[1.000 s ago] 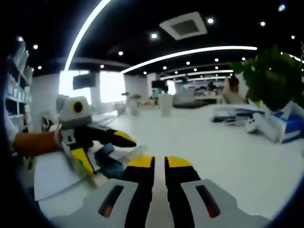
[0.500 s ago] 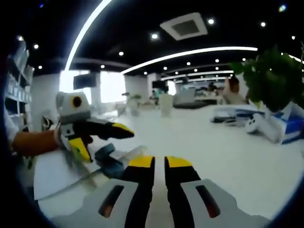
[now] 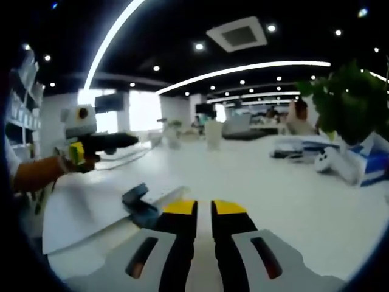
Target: Pick up the paper insert the paper into the punch align the paper edges press the punch to punch holes
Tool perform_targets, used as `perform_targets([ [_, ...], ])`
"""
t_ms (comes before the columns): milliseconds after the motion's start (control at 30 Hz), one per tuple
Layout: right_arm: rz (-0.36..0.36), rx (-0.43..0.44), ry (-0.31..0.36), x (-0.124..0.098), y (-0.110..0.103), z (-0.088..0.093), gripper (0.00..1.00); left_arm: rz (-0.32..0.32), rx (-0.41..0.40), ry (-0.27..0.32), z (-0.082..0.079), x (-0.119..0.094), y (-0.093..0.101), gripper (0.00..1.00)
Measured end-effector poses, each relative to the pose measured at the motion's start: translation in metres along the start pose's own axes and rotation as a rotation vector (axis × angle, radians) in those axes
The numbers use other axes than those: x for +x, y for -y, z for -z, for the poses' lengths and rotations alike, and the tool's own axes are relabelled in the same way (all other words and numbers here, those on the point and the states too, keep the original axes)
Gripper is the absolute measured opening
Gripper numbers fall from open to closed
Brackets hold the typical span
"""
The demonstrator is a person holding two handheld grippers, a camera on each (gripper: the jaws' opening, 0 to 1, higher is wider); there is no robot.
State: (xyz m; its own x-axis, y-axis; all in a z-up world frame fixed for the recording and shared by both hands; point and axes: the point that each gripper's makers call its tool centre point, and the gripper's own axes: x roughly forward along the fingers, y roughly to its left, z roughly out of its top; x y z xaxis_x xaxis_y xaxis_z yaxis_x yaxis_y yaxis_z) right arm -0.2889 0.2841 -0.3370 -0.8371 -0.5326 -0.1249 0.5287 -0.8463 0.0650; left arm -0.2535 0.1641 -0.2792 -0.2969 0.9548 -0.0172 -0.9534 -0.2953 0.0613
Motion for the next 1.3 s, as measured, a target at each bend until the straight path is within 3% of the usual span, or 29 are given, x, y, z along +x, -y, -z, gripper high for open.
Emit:
perform_targets([
  [200, 0.008, -0.005, -0.003, 0.0, -0.001, 0.0, 0.13, -0.072, -0.027, -0.043, 0.029, -0.051, 0.001, 0.59],
  [433, 0.008, -0.011, -0.008, 0.0, -0.002, 0.002, 0.14, -0.103, -0.064, -0.054, 0.044, -0.078, 0.001, 0.59],
  [667, 0.016, -0.02, -0.016, 0.0, -0.002, 0.003, 0.14, -0.093, -0.074, -0.055, 0.048, -0.082, 0.005, 0.59],
  [733, 0.018, -0.019, -0.016, 0.0, -0.001, 0.003, 0.14, -0.098, -0.059, -0.074, 0.053, -0.081, 0.005, 0.58],
  [867, 0.019, -0.024, -0.017, 0.0, 0.001, 0.003, 0.15, -0.084, -0.002, -0.174, 0.073, -0.076, 0.01, 0.54],
  [1200, -0.001, -0.066, -0.038, 0.002, -0.004, 0.006, 0.16, -0.092, -0.022, -0.181, 0.075, -0.075, 0.009, 0.54],
  [1300, -0.015, -0.082, -0.05, 0.003, -0.008, 0.009, 0.17, -0.085, -0.063, -0.179, 0.075, -0.075, 0.008, 0.54],
])
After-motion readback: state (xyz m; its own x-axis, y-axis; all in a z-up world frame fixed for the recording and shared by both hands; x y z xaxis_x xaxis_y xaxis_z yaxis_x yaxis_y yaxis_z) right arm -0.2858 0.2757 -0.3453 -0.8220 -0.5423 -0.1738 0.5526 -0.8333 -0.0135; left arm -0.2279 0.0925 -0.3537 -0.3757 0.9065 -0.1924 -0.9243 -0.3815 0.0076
